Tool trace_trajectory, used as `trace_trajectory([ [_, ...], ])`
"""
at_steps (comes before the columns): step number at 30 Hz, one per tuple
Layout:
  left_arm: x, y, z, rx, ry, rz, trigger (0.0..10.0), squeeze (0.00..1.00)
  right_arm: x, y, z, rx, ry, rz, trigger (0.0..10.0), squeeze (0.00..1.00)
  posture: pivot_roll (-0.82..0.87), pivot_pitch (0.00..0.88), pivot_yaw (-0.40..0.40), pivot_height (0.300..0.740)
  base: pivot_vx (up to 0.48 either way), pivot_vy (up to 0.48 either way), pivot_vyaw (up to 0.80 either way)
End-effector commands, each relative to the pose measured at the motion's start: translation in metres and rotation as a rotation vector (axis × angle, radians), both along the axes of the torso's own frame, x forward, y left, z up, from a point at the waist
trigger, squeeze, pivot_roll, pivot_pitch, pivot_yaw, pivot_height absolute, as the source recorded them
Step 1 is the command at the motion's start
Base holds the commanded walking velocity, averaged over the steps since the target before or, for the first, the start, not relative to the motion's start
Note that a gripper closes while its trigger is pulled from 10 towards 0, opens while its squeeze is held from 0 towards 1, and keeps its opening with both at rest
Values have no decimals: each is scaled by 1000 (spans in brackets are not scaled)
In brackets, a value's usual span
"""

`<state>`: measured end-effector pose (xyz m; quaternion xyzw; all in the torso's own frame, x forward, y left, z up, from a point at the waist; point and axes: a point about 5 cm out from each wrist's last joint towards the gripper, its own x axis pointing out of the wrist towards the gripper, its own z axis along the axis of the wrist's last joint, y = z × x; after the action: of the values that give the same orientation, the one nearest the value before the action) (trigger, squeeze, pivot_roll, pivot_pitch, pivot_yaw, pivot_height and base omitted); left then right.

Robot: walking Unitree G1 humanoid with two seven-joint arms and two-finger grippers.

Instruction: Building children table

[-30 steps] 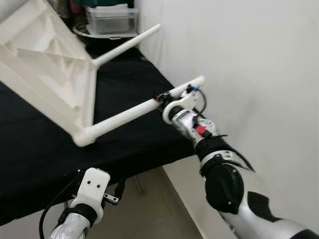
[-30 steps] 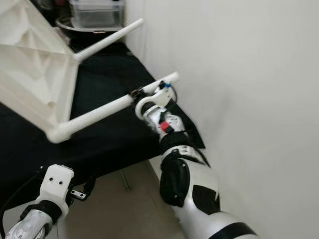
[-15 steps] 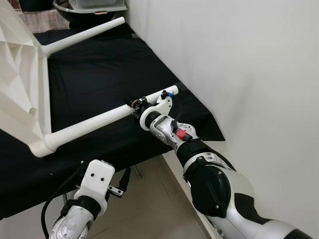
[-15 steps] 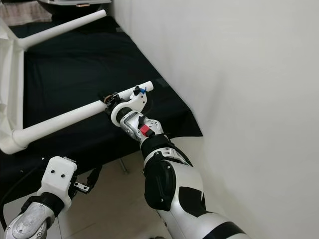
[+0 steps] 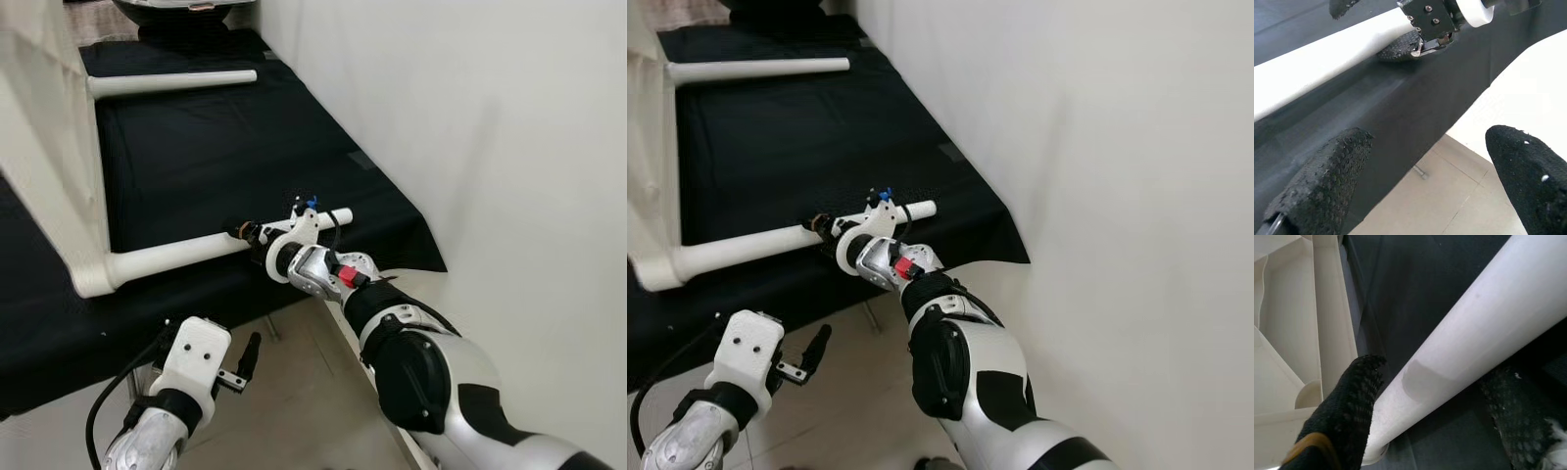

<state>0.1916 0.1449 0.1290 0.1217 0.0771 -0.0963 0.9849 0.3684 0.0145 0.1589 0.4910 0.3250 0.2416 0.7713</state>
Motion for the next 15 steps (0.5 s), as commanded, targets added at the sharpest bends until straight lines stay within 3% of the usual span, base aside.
trace_trajectory([
  [1,-2,-1,-3,7,15,3,10000,0,-2,2,0,10,7,26,10000,0,167,132,-136,740,0,0,0],
  [9,2,-3,-5,11,10,2,10000,0,-5,-22,-10,15,14,108,10000,0,146,111,-135,740,0,0,0],
  [12,6,-3,-6,14,8,1,10000,0,-18,-47,-16,25,-1,238,10000,0,139,98,-131,740,0,0,0],
  [14,6,-3,-6,14,8,1,10000,0,-18,-47,-16,25,-1,238,10000,0,139,98,-131,740,0,0,0],
  [15,8,-2,-6,14,9,2,10000,0,-27,-57,-18,26,0,268,10000,0,131,91,-129,740,0,0,0],
])
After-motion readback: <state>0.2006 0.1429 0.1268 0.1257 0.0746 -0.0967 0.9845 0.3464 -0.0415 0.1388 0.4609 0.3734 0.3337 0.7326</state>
